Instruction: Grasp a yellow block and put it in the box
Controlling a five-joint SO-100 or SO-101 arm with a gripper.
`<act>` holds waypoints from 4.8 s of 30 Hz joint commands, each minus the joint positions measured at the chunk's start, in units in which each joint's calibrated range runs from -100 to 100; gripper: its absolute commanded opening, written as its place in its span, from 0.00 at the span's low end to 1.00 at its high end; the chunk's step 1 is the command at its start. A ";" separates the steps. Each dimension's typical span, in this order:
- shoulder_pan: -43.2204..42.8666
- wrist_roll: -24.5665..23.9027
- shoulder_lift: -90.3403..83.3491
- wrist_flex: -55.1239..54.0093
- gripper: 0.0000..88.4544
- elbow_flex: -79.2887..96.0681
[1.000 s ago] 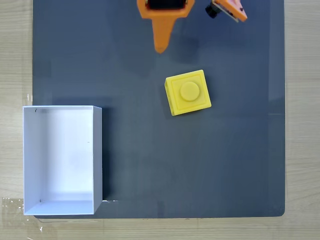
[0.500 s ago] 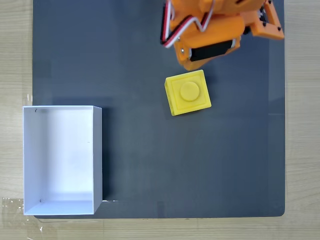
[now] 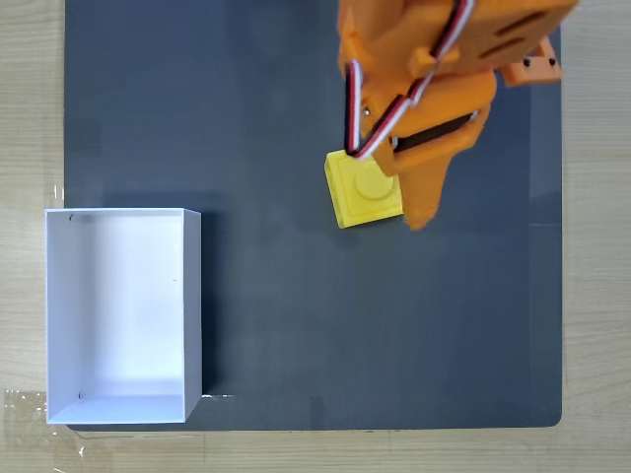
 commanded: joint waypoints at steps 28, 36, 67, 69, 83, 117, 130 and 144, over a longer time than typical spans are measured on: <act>-0.36 1.31 19.73 -11.37 0.51 3.37; -0.20 1.31 19.30 -11.45 0.28 2.83; 30.61 -3.52 20.15 -34.40 0.24 -39.32; 32.21 -3.52 21.76 -34.40 0.24 -39.59; 31.71 -3.47 33.63 -34.06 0.25 -38.78; 29.35 1.20 30.57 -30.39 0.46 -36.34; 20.93 -12.33 -16.88 -15.82 0.04 -9.11; 12.94 -11.81 -68.58 -31.00 0.06 67.51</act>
